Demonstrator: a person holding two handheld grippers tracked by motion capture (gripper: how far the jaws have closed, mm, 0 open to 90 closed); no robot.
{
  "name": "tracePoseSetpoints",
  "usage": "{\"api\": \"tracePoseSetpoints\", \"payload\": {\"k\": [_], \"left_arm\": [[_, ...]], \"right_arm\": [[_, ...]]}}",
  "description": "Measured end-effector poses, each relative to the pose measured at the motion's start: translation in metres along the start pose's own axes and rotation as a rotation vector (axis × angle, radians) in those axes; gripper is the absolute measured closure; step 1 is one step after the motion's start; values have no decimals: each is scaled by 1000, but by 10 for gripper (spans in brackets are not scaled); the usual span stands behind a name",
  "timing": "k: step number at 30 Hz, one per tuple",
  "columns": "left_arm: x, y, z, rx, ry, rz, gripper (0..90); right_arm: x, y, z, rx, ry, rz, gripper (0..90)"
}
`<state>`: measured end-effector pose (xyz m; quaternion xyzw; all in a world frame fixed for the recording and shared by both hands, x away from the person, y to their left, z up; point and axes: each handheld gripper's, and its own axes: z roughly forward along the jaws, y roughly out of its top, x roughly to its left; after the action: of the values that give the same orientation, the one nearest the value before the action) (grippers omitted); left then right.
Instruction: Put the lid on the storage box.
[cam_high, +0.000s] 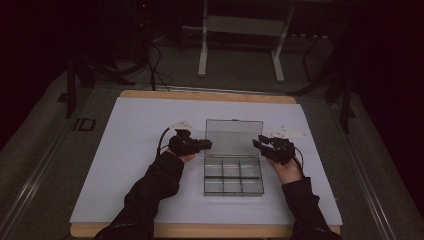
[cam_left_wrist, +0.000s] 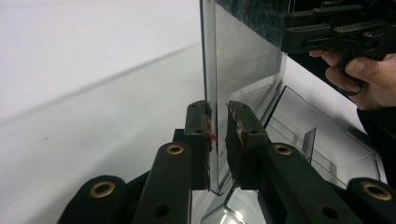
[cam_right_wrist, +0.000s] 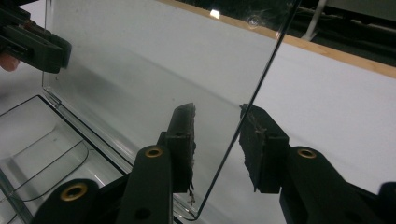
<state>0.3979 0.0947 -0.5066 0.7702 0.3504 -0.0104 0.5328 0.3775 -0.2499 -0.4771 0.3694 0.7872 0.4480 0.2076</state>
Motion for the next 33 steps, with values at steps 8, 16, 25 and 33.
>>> {"api": "tracePoseSetpoints", "payload": {"k": [8,16,25,33], "left_arm": [[-6,7,-11,-28,15,6,805],[-18,7,-17,-18,34,42,799],[-29,4,-25,-2,69,57,789],[-36,-2,-31,4,74,79,797]], "right_arm": [[-1,1,-11,-24,26,1,720],[-1,-2,-23,-31,60,-18,788],[1,-5,-32,-29,82,-48,810],[6,-13,-39,-25,94,-87,811]]}}
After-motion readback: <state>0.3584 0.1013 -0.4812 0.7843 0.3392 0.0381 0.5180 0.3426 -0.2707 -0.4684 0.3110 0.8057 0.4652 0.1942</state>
